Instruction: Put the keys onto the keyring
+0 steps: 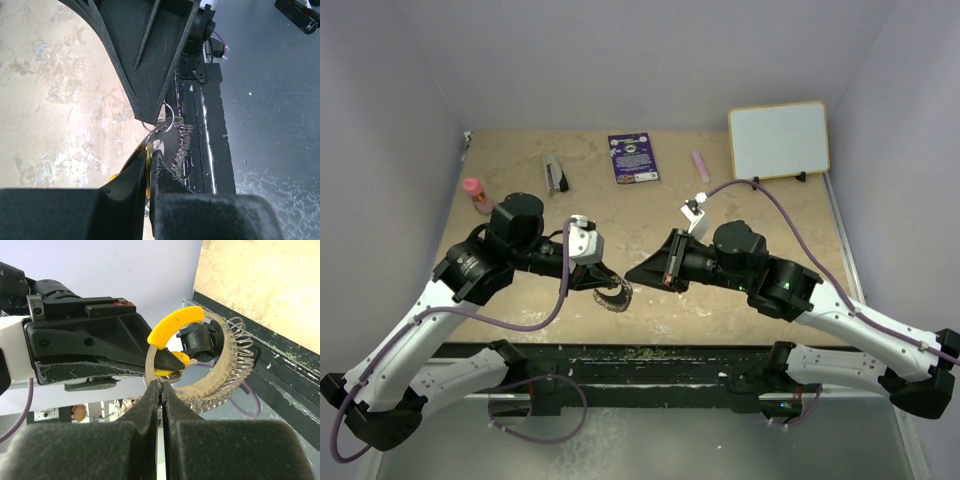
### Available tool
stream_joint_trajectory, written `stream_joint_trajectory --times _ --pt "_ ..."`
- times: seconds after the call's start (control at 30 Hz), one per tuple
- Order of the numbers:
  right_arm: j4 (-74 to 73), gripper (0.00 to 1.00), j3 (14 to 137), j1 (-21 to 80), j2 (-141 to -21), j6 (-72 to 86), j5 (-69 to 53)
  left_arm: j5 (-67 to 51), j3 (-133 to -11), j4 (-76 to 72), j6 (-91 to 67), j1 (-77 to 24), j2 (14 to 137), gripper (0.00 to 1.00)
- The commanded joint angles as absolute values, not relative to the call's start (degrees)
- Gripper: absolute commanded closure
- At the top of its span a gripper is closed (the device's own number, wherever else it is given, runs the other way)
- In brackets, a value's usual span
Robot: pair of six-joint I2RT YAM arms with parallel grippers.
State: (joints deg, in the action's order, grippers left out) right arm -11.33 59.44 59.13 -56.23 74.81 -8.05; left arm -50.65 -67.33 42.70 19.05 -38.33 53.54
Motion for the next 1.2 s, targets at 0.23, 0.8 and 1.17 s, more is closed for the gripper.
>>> stream_joint_trajectory --times 0.23,0.8,1.17 --pt "-5.7 1.0 60.7 59.1 -57.2 76.7 -5.2 -49.4 -72.5 46.7 21.1 -38.6 55.0 0.97" --pt "-6.2 1.0 60.4 59.5 -57.2 78.8 -4.5 -38.0 -75.7 47.5 20.9 -38.9 55.9 0.97" --pt "-4.2 1.0 61.3 61.1 -59.6 80.2 -2.8 -38.9 -78.6 49.0 21.0 -39.4 58.3 0.97"
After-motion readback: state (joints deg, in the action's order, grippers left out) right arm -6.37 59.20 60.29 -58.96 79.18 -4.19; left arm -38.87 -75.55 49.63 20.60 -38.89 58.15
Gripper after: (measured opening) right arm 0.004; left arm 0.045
